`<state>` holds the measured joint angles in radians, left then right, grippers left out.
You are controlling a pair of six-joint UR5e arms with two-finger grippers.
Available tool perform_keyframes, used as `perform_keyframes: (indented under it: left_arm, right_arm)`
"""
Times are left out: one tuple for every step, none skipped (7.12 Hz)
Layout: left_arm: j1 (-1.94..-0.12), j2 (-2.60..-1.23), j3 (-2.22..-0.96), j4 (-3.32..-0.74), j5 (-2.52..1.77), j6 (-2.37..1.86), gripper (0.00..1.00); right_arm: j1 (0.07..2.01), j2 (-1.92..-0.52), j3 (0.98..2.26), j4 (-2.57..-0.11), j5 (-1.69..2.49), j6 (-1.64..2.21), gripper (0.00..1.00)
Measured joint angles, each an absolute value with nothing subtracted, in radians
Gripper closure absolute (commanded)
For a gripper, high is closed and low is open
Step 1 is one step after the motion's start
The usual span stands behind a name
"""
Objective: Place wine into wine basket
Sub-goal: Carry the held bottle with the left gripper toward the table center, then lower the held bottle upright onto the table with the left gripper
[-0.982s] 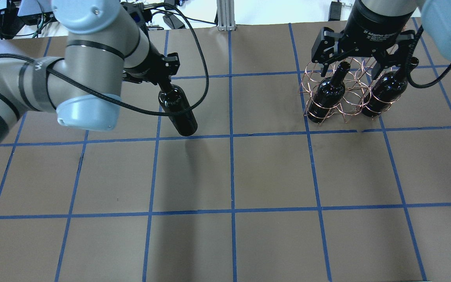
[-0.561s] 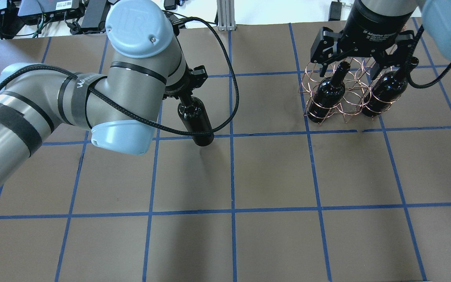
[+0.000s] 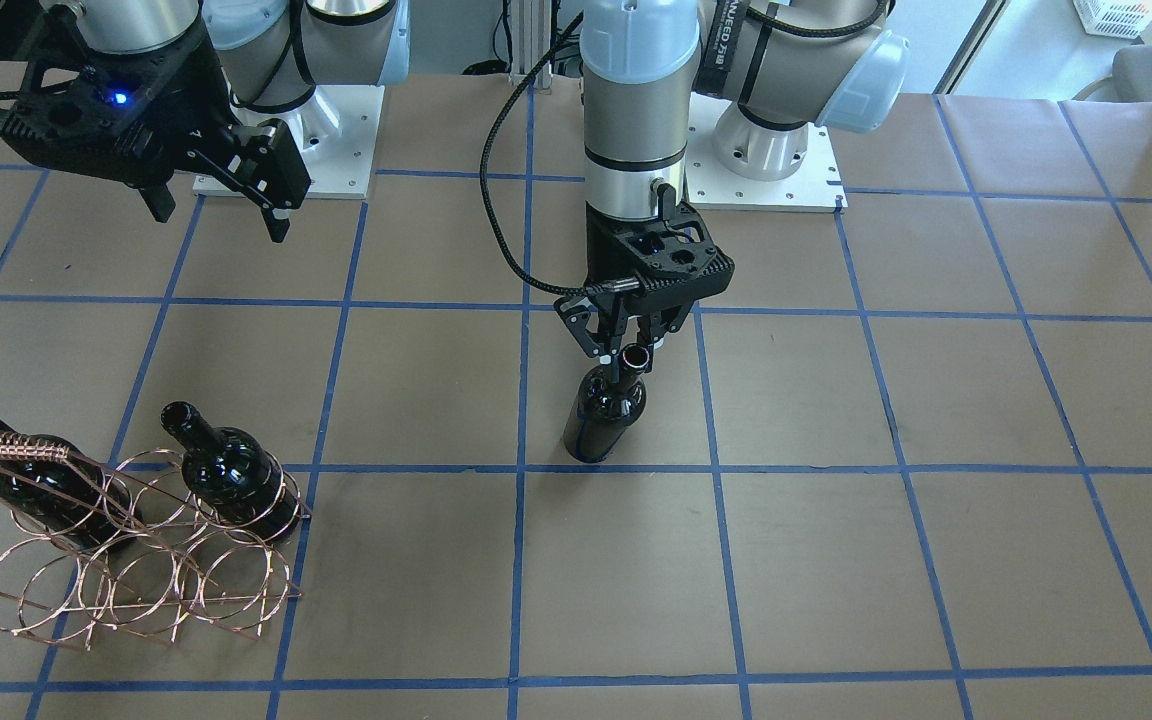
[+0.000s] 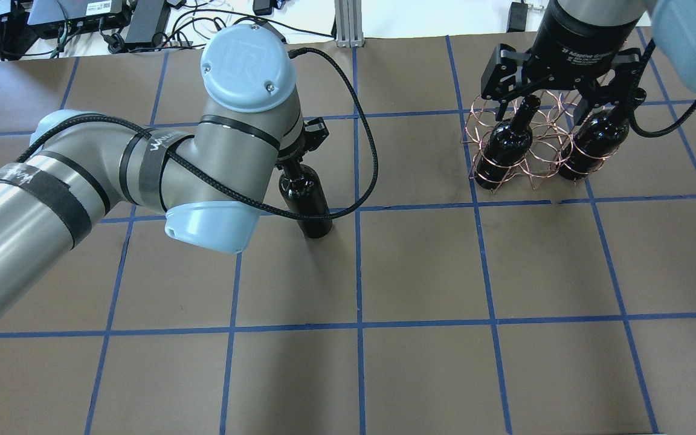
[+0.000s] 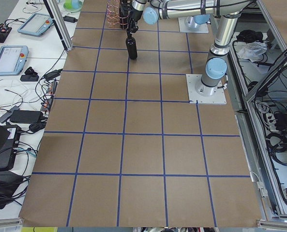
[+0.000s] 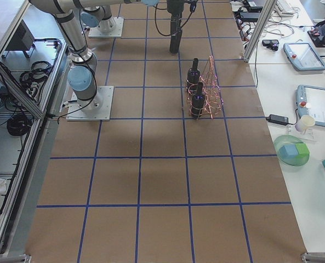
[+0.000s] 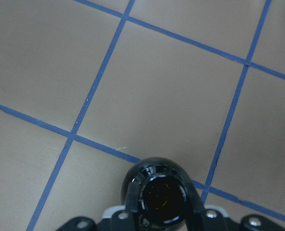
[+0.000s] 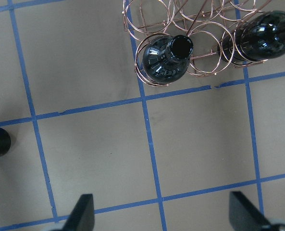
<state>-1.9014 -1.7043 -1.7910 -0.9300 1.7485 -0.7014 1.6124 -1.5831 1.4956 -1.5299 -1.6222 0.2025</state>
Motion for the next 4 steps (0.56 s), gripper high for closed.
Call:
perform_keyframes:
  left_arm:
    - [-1.902, -1.705, -1.790, -0.929, 1.748, -0.713, 0.90]
    - [-1.903, -1.706, -1.789, -0.929, 1.747, -0.718, 0.90]
    - [-1.906, -1.707, -1.789, -0.929, 1.748, -0.720, 0.89]
    - [-1.910, -1.709, -1.788, -0.929, 1.749, -0.720, 0.88]
  right_arm:
    - [1.612, -1.583, 1.496, -1.529, -1.622, 0.202, 0.00]
    - [1.612, -1.583, 1.496, -1.528, -1.623, 0.202, 0.00]
    - [1.612, -1.583, 1.496, -1.528, -1.624, 0.203, 0.00]
    - [1.612, -1.583, 1.496, -1.527, -1.625, 0.203, 0.00]
